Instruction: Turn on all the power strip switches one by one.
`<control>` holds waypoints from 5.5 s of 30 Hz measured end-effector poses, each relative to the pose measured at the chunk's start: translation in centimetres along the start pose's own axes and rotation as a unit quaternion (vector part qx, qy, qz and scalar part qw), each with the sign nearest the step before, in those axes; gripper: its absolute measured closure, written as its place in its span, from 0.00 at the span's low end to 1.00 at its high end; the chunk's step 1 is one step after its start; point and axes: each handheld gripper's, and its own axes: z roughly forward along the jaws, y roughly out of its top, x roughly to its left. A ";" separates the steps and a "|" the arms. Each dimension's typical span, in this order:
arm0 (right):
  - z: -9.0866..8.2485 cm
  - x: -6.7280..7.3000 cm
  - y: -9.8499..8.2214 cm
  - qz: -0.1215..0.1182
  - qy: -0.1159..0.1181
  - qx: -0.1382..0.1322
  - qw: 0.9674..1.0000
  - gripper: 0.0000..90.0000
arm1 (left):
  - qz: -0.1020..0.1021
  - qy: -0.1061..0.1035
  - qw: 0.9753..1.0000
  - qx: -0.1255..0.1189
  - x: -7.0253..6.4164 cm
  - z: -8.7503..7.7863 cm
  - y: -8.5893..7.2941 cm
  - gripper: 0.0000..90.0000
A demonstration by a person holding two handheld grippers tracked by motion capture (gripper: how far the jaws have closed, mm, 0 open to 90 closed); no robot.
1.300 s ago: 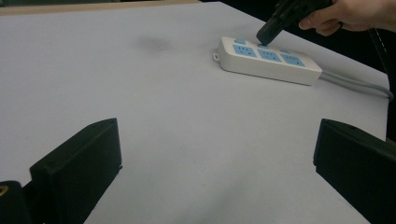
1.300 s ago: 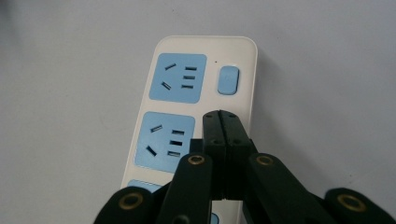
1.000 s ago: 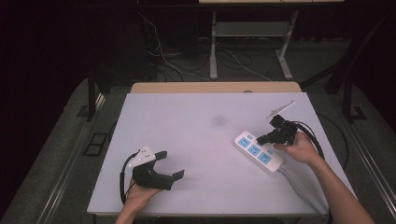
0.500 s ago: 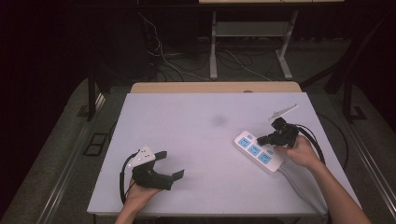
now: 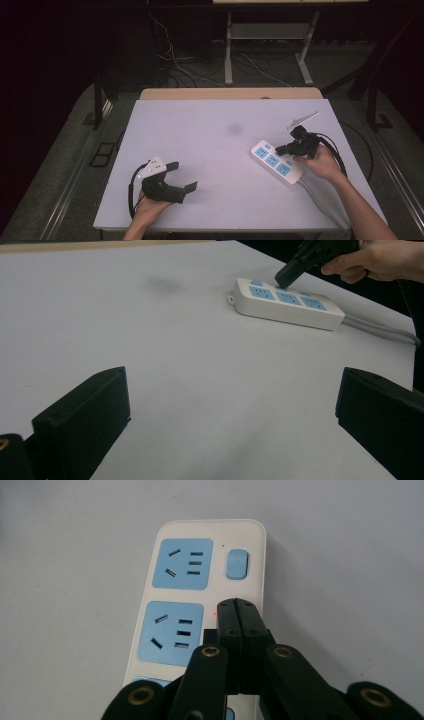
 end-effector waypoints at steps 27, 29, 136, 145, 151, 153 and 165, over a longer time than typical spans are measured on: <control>-2.7 0.8 2.7 -0.022 0.005 -0.020 1.000 1.00 | -0.001 0.000 1.000 -0.004 0.1 -0.1 0.0 0.00; -2.8 0.8 3.0 -0.022 0.005 -0.019 1.000 1.00 | -0.001 0.000 1.000 -0.004 0.1 -0.1 0.0 0.00; 1.7 0.1 4.8 -0.027 -0.005 0.022 0.999 1.00 | 0.002 -0.002 1.000 -0.004 0.3 -0.2 0.1 0.00; -0.3 -0.1 4.5 -0.014 -0.013 0.004 1.000 1.00 | 0.001 -0.002 1.000 -0.006 0.2 -0.2 0.1 0.00; -2.0 0.0 4.1 0.005 -0.027 -0.028 0.999 0.77 | 0.000 -0.003 1.000 -0.008 0.2 -0.3 0.1 0.00; -2.5 0.0 3.8 0.016 -0.027 -0.043 0.999 0.65 | -0.002 -0.002 1.000 -0.010 0.2 -0.3 0.1 0.00; -5.1 1.9 1.0 0.067 -0.057 -0.100 0.991 0.00 | -0.007 -0.002 1.000 -0.018 0.2 -0.4 0.2 0.00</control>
